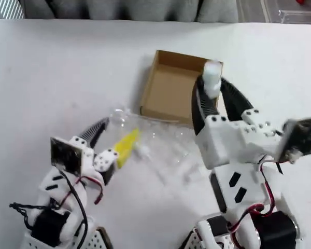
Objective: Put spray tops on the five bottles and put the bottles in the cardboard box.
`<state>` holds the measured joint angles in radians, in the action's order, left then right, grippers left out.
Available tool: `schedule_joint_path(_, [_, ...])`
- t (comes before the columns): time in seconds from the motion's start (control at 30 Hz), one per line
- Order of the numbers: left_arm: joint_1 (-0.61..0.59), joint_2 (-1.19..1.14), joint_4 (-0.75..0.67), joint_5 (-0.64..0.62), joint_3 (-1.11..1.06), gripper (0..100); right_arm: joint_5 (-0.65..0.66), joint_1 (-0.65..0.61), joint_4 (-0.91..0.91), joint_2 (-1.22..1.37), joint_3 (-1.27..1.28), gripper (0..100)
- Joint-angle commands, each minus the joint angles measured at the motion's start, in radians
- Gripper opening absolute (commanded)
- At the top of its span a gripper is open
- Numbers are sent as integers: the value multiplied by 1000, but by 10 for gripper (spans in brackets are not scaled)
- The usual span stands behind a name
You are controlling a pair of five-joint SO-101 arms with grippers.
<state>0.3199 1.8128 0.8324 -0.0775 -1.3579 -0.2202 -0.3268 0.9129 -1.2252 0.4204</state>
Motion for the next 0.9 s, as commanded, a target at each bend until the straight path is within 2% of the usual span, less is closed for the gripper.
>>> schedule_joint_path(0.0, [81,10,-40,68,3,169,-9,-168,-302,28,-54,15])
schedule_joint_path(0.07, [113,10,-41,69,5,169,-8,-232,-387,70,-72,15])
schedule_joint_path(0.33, [111,10,-34,68,0,168,-15,-334,-343,202,-161,15])
schedule_joint_path(0.53, [-21,10,-32,66,-2,168,-15,-384,-325,176,-95,15])
schedule_joint_path(0.67, [-42,10,-38,66,-5,168,-12,-387,-406,180,-21,15])
schedule_joint_path(0.87, [-50,10,-190,72,-127,168,-17,-389,-432,225,14,15])
